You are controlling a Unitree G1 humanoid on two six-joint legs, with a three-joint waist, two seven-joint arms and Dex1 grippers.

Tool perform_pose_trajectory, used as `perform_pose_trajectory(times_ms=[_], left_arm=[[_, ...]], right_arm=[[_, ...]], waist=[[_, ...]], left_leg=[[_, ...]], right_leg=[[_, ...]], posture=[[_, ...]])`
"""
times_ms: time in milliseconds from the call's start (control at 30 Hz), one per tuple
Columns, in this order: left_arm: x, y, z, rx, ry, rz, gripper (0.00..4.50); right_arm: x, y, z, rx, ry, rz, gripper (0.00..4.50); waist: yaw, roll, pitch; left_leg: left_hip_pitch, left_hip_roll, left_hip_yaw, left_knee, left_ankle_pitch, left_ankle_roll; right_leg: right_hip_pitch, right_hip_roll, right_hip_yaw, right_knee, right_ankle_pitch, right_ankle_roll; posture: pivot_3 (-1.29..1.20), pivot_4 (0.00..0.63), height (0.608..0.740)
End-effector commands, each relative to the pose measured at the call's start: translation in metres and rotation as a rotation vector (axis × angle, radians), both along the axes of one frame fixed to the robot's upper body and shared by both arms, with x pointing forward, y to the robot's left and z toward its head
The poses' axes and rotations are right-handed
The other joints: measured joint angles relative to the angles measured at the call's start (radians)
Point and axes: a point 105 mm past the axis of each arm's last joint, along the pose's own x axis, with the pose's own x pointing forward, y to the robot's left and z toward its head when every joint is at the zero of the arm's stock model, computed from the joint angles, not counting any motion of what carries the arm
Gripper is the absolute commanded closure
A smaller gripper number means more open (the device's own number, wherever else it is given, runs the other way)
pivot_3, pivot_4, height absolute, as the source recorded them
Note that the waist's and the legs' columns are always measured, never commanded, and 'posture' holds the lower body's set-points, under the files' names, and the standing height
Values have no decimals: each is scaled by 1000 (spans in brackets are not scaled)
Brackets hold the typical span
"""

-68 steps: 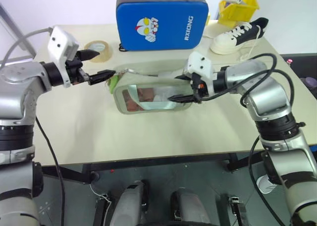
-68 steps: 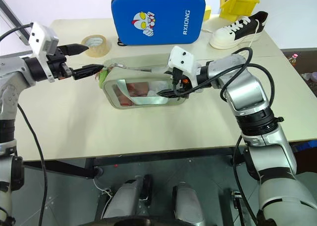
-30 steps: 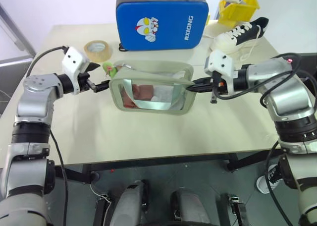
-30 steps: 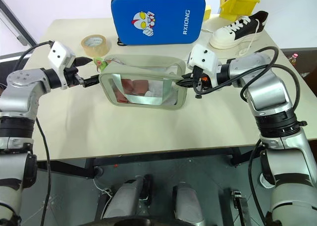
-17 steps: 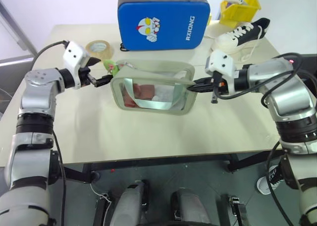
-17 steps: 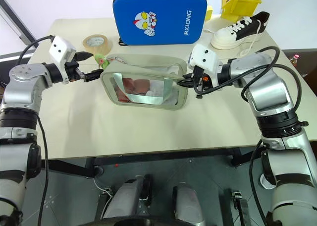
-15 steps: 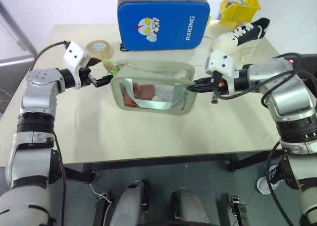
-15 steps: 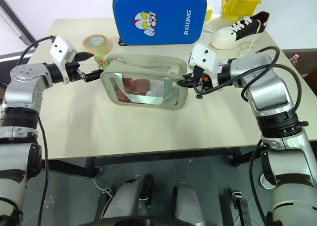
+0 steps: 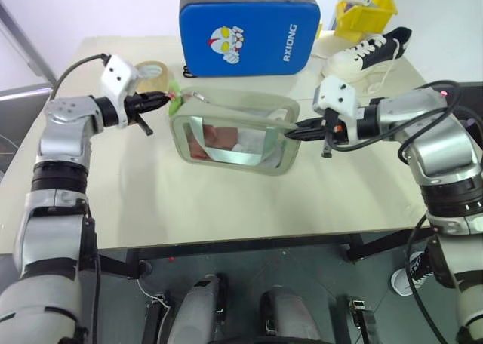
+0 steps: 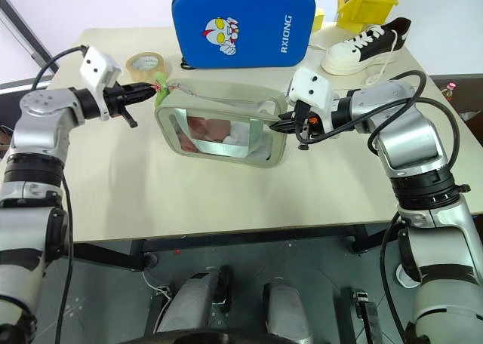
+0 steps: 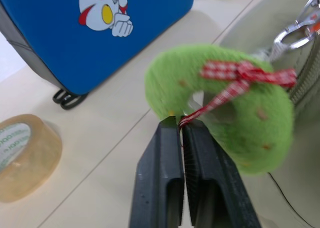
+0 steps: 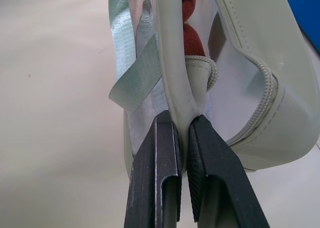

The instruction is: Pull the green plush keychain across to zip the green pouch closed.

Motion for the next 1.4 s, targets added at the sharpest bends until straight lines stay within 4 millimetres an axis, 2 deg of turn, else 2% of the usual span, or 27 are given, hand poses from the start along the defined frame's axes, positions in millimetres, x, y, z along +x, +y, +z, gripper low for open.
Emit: perform_pose_trajectory(times_ms=[33, 133, 233, 467, 567, 633, 733, 833, 1000, 1100, 1200, 1400], left_arm=[[-4, -2, 44, -81, -96, -35, 4423], [-6, -12, 57, -127, -96, -81, 4423], [-4, -18, 55, -83, -98, -87, 4423], [0, -4, 44, -31, -76, -28, 4423], [0, -7, 50, -56, -95, -31, 3715], [2, -8, 52, -53, -102, -22, 2736], [2, -7, 45, -7, -86, -26, 1329], [1, -3, 38, 43, -75, -21, 1329], [1, 21, 30, 136, -66, 37, 1329], [0, 25, 20, 175, -35, 25, 1329], [2, 23, 17, 171, -34, 21, 1329], [2, 2, 18, 113, -20, -66, 1329]], right_arm=[[-4, 1, 10, 9, -42, 13, 4500], [-3, 1, 11, 12, -46, 10, 4500], [-3, 1, 11, 15, -48, 8, 4500], [-4, -1, 11, 20, -51, -4, 4500], [-3, -2, 11, 21, -52, -7, 4500], [-3, -2, 11, 22, -53, -8, 4500], [-3, -1, 11, 24, -54, -7, 4500], [-3, -1, 10, 24, -53, -7, 4500], [-4, -2, 9, 19, -48, -6, 4500], [-5, -3, 8, 16, -46, -5, 4500], [-7, -3, 8, 16, -45, -4, 4500], [-9, -3, 7, 14, -40, -5, 4500]], waist=[[0, 0, 0], [0, 0, 0], [-1, 0, 0], [-1, 0, 0], [-1, 0, 0], [-1, 0, 0], [-1, 0, 0], [-1, 0, 0], [-4, 0, 0], [0, 0, 0], [1, 0, 0], [-1, 0, 0]], left_leg=[[0, 0, 0, 0, 0, 0], [0, 0, 0, 0, 0, 0], [0, 0, 0, 0, 0, 0], [0, 0, 0, 0, 2, -2], [0, 0, 0, 0, 1, -1], [0, 0, 0, 0, 1, -1], [0, 0, 0, 0, 1, 0], [0, 0, 0, 0, 2, -2], [0, 0, 0, 0, 1, -1], [0, 0, 0, 0, 1, 0], [0, 0, 0, 1, 0, 1], [0, 0, 0, 1, 0, 1]], right_leg=[[0, 0, 0, 0, 0, 0], [0, 0, 0, 0, 0, 0], [1, 0, 0, 0, 0, 0], [2, 0, 0, 0, 0, 0], [2, 0, 0, 0, 0, 0], [2, 0, 0, 0, 0, 0], [2, 0, 0, 0, 0, 0], [2, 0, 0, 0, 0, 0], [1, 0, 0, 0, 0, 0], [0, 0, 0, 0, 0, 0], [-1, 0, 0, 0, 0, 0], [-1, 0, 0, 0, 1, 1]], posture=[[0, 150, 740], [0, 150, 740], [0, 150, 740], [0, 150, 740], [0, 150, 740], [0, 150, 740], [0, 150, 740], [0, 150, 740], [0, 150, 740], [0, 150, 740], [0, 150, 740], [0, 150, 740]])
